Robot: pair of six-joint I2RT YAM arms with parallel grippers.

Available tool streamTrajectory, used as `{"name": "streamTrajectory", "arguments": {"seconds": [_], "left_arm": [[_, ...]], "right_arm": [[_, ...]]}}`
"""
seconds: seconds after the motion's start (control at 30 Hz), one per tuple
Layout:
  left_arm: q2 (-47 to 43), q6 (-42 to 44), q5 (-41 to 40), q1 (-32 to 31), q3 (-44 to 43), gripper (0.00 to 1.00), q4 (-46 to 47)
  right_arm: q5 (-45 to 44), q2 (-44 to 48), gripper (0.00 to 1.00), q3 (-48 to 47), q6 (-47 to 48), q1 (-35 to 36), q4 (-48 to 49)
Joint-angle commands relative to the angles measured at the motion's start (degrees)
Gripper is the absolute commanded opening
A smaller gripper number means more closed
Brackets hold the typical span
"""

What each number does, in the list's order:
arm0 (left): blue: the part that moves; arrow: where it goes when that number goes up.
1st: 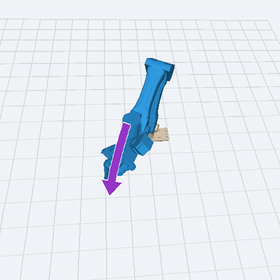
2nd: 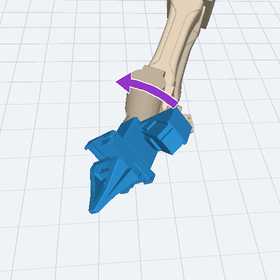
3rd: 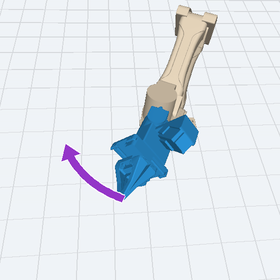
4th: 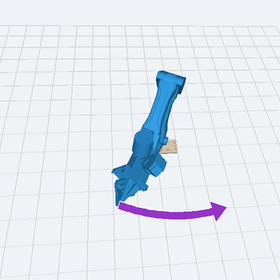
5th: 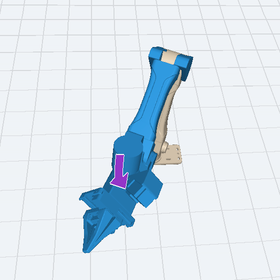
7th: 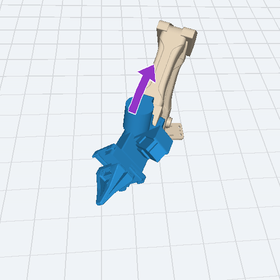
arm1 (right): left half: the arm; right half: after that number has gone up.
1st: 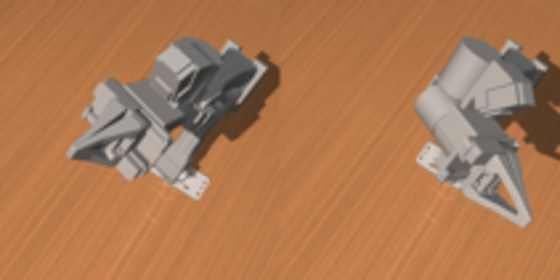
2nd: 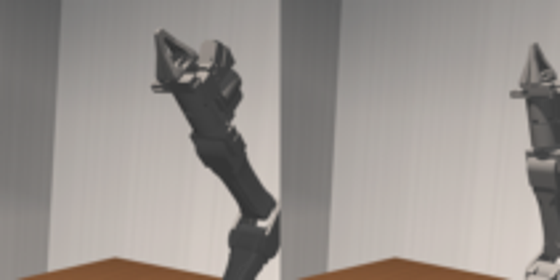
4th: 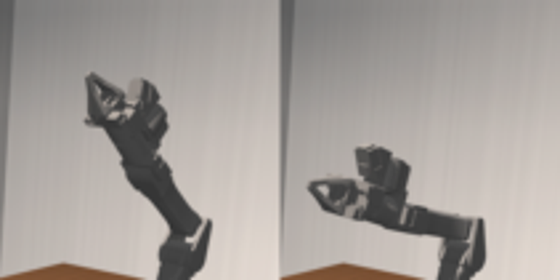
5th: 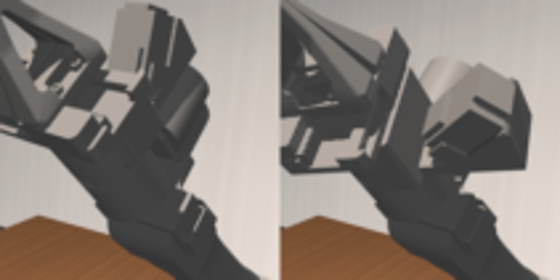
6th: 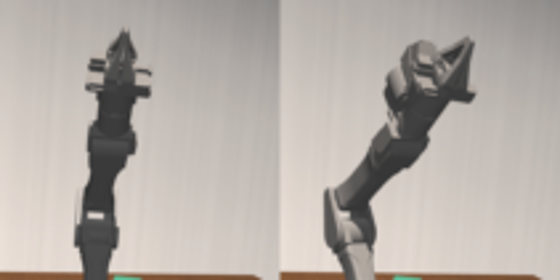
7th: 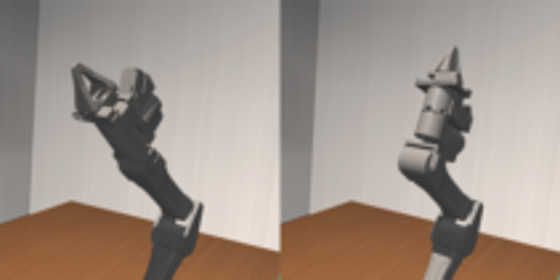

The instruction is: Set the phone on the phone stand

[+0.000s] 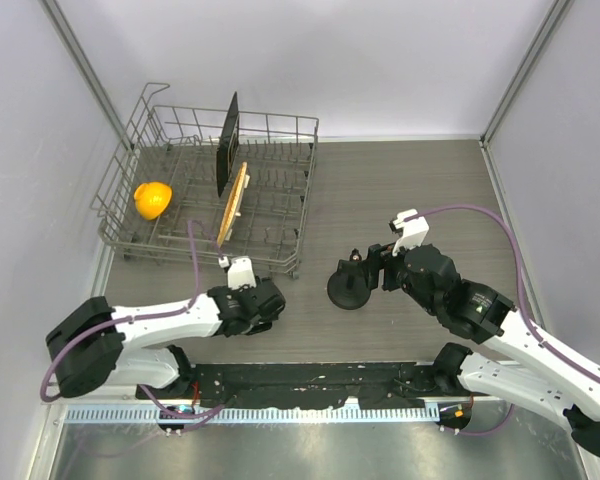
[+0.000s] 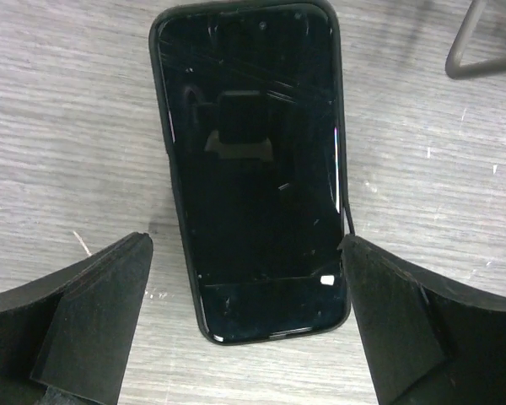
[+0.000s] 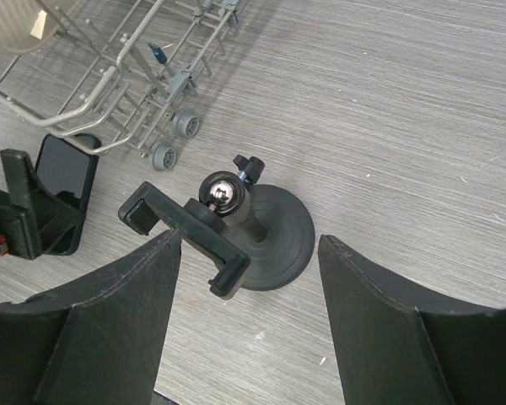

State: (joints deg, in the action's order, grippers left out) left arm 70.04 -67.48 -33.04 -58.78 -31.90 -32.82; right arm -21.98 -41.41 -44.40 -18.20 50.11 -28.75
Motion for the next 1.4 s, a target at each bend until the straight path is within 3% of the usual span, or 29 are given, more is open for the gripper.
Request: {"name": "streamTrajectory", "arguments": {"seconds": [0.0,0.2,0.4,0.5,0.63,0.83,0.93,1.0,1.1,1.13,1.23,1.27,1.37], "left_arm": [[8.85,-3.61,-3.7,-1.42,-4.13,1.0,-1.72],[16.53,-9.41,-4.76,-5.37,-9.14,1.0,-7.26],[13.64,-11.88,-3.7,-6.17,-5.72,0.96,-6.47],[11.26,-12.93,-3.26,-6.17,-3.52,0.83,-6.38],[7.84,-13.82,-2.39,-6.25,-1.51,0.54,-8.4],[1.86,-14.6,4.38,-7.48,2.19,0.38,-8.31],[-0.69,-17.06,5.79,-10.82,3.16,0.36,-9.98],[-1.22,-17.77,6.75,-12.4,3.07,0.4,-10.42],[-0.7,-17.77,8.08,-13.02,1.93,0.58,-11.39],[-0.52,-17.42,7.9,-13.11,0.71,0.72,-13.04],[0.18,-16.98,5.01,-13.11,-1.58,0.94,-15.69],[0.1,-16.81,3.87,-13.02,-2.02,0.99,-16.05],[0.01,-14.18,4.73,-11.63,-2.64,1.0,-13.07]], "right_arm": [[0.53,-0.08,0.72,-0.42,-0.7,-0.1,2.56],[0.27,0.62,0.72,-0.51,-0.88,-0.01,1.86],[0.18,0.98,0.72,-0.33,-0.96,-0.01,1.68],[0.36,1.07,0.71,-0.33,-0.88,-0.1,1.68],[0.09,1.42,0.72,-0.33,-0.79,-0.1,1.51],[0.09,1.42,0.71,0.19,-0.79,-0.1,1.86],[0.53,1.15,0.71,0.54,-0.88,-0.01,2.47],[0.71,1.15,0.72,1.07,-0.96,-0.01,3.17],[1.23,0.89,0.71,1.34,-1.23,-0.1,3.88],[1.32,0.72,0.71,1.25,-1.23,-0.1,3.88],[1.24,0.54,0.71,0.98,-1.14,-0.01,3.44],[1.23,0.71,0.72,0.9,-1.14,-0.1,3.35],[0.89,1.24,0.71,0.9,-1.14,-0.1,2.91]]}}
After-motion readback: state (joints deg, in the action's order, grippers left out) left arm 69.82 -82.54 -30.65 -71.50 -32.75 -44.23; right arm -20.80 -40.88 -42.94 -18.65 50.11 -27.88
